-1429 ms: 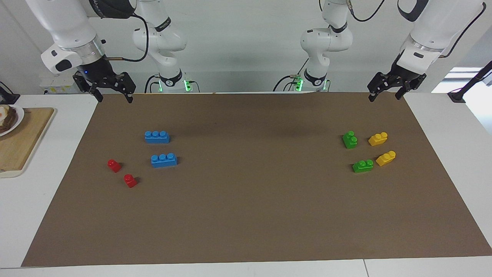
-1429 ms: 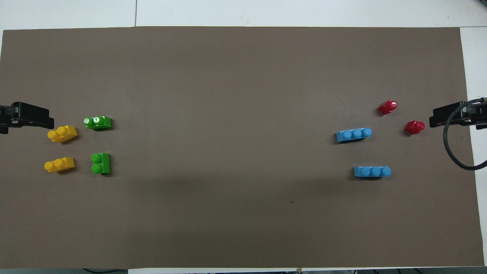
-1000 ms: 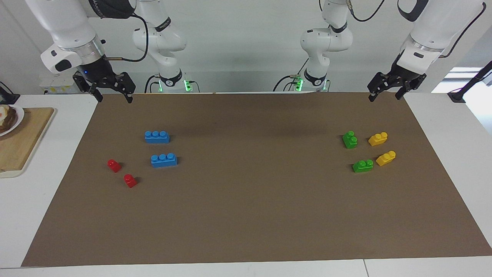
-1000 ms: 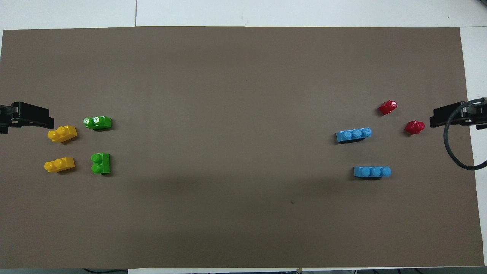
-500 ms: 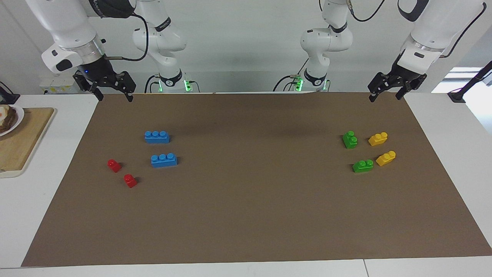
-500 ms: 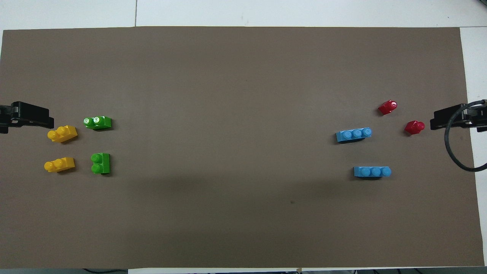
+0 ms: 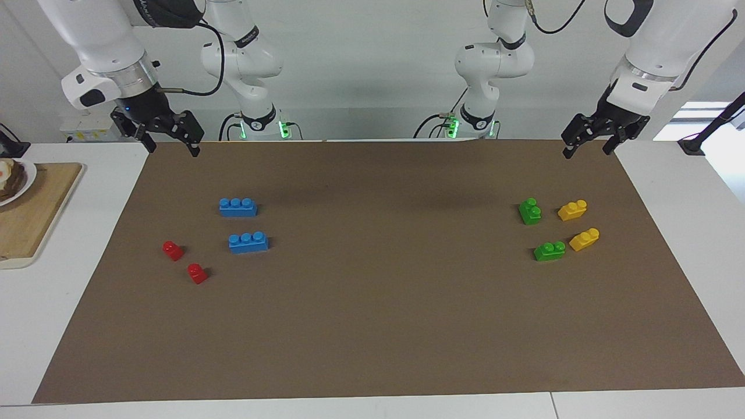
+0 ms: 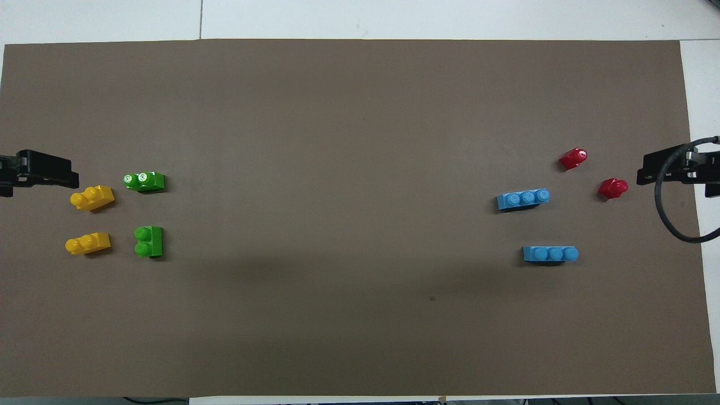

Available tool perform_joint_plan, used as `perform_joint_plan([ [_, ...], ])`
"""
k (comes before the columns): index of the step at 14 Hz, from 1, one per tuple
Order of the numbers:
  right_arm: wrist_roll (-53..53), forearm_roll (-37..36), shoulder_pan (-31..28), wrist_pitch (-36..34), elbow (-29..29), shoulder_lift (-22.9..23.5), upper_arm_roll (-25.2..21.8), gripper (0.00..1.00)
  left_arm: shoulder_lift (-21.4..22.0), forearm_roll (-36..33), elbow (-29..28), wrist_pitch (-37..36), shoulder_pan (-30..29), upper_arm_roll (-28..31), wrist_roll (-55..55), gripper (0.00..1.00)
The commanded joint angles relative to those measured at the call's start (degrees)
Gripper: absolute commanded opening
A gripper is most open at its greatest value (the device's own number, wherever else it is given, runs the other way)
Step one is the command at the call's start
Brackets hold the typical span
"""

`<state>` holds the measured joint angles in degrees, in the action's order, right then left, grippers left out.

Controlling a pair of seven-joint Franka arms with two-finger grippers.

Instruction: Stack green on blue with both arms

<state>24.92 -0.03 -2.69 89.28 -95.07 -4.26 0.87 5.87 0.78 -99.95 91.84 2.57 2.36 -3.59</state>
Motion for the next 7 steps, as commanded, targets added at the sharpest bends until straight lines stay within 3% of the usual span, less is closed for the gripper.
perform_joint_plan([
  [1,13.4,0.7,-0.6,1.9,-3.7,-1.5,0.4,0.93,7.5,-0.3,-12.8,9.1,-1.4,-0.2,-0.4,1.00],
  [3,24.8,1.9,-0.6,3.1,-5.2,-1.5,0.3,0.92,8.0,-0.3,-16.8,16.0,-2.2,-0.2,-0.2,1.00],
  [5,34.7,6.8,-2.0,3.4,-5.6,-0.8,0.2,0.92,6.7,-0.3,-17.3,16.6,-3.0,-0.2,0.3,1.00],
  [7,37.0,9.6,-3.5,3.6,-6.3,0.8,0.2,0.92,5.5,-0.3,-18.1,18.0,-3.0,-0.2,0.4,1.00],
])
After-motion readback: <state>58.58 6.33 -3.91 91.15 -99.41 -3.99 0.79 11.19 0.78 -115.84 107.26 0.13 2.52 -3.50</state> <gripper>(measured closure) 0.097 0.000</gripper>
